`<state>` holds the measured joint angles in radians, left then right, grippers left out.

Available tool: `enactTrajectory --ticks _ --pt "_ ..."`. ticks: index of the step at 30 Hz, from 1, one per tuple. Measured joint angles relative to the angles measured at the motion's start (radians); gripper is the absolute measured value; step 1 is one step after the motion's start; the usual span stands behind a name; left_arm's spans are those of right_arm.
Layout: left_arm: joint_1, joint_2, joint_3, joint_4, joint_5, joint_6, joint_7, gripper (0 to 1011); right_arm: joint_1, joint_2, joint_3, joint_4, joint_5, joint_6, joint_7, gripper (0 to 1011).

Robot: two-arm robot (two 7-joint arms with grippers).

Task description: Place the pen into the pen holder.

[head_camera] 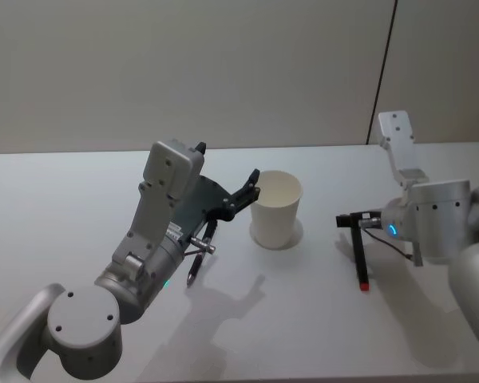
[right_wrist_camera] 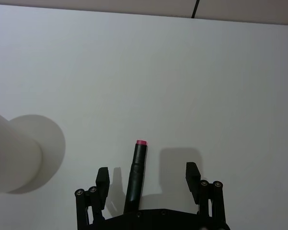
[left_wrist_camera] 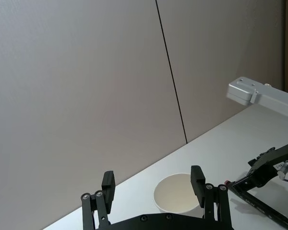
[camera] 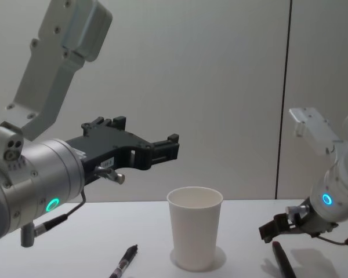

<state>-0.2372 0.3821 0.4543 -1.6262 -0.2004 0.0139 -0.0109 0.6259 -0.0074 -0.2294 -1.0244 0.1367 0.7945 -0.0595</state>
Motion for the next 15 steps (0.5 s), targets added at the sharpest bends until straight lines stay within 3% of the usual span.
enactTrajectory --ticks 15 --pt "0.000 0.000 0.000 0.000 0.000 0.000 0.000 1004 0.037 -0.017 0.002 0.092 -0.008 -0.034 0.008 1001"
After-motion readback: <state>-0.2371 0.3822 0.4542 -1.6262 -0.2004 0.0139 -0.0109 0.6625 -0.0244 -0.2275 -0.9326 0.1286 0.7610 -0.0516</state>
